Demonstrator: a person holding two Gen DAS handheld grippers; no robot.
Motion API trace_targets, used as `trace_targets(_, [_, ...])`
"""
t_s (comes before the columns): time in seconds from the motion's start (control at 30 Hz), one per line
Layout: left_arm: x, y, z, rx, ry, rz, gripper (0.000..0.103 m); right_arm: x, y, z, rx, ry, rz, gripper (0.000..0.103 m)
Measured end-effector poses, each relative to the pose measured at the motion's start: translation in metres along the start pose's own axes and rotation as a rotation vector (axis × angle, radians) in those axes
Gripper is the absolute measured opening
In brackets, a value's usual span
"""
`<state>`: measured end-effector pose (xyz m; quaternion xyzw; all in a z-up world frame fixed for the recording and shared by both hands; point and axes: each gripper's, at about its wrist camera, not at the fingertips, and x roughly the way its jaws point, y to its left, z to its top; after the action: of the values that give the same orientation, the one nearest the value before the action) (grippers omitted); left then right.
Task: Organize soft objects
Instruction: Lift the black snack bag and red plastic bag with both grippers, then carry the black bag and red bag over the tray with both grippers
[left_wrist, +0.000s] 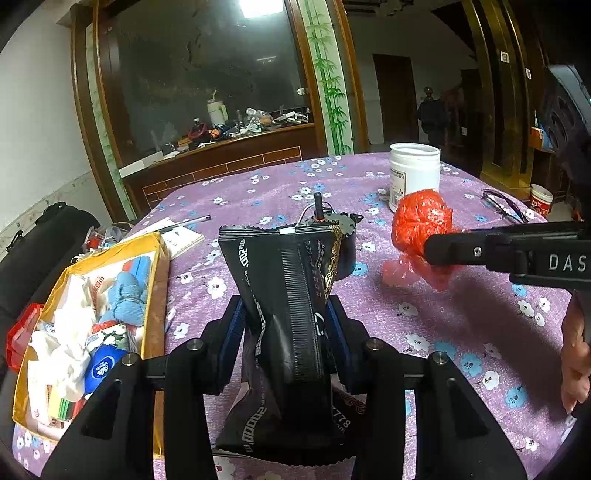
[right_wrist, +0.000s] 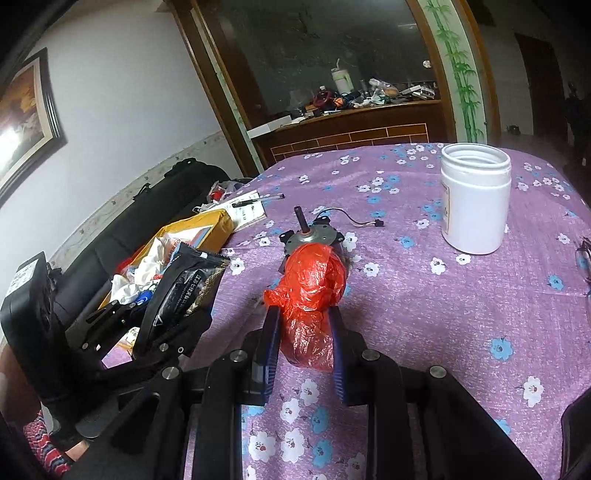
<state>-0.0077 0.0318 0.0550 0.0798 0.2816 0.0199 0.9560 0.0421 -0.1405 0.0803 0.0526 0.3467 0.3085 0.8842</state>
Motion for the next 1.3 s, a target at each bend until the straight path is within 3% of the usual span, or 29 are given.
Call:
trace_targets(0.6, [-0.018,0.02,-0.003,-0.023,-0.043,0.012,0.042,0.004,0.039,0.003,-0.039,0.027,0.0,0.025])
trace_targets(1.3, [-0.035,0.105,-0.012,-0.18,-0.092,0.111,0.042,0.036,0.131,0.019,-0.142,0.05,0.061,0.025])
